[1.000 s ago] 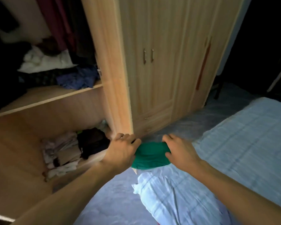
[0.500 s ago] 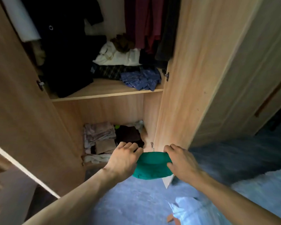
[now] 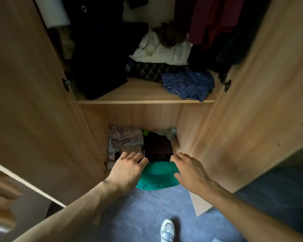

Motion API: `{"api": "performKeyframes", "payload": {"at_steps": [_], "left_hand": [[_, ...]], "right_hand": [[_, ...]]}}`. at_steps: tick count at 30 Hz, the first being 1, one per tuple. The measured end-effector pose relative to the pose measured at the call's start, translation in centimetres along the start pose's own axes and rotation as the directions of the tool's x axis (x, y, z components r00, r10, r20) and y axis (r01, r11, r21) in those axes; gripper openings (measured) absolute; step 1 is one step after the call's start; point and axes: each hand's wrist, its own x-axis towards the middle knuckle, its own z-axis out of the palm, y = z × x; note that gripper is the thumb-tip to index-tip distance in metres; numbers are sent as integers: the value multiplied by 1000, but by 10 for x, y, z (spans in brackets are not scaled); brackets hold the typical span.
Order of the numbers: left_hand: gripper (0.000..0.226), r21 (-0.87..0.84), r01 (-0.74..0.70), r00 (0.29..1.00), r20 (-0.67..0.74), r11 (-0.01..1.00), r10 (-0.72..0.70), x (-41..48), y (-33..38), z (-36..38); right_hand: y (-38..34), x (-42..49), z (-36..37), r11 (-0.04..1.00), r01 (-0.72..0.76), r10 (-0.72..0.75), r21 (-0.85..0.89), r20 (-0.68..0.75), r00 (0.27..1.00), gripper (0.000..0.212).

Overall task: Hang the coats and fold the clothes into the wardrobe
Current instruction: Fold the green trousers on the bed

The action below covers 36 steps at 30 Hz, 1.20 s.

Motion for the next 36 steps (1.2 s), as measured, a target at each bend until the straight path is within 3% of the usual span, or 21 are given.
{"api": "performKeyframes", "payload": {"at_steps": [7,13,20,25,29,33,36], "left_hand": [[38,25,180,981,66,983,-181,57,-51,45],[33,4,211,977,-17,977,-211,95,-89,73],[27,-55,291,956,-6,955,-292,110,-119,146],[32,-109,282,959,14,953,-283,117,-147,270],[38,-30,270,960,-71,962,-271,130,-181,400],[36,-53,336,927,-155,940,-340,136,-195,502],[43,-123,364,917,-128,923,-379,137,-210,567]], "right_hand": [[25,111,30,991,127,-127,48,-11,992,30],[39,188,45,964,262,-262,-40,-11,965,42],[40,249,110,961,275,-275,13,71,959,38],[50,304,220,966,253,-256,46,62,965,37],[57,362,341,959,282,-283,29,24,959,39],[65,406,434,963,261,-260,67,-17,965,44],[69,432,487,960,269,-266,82,-49,963,42]]}}
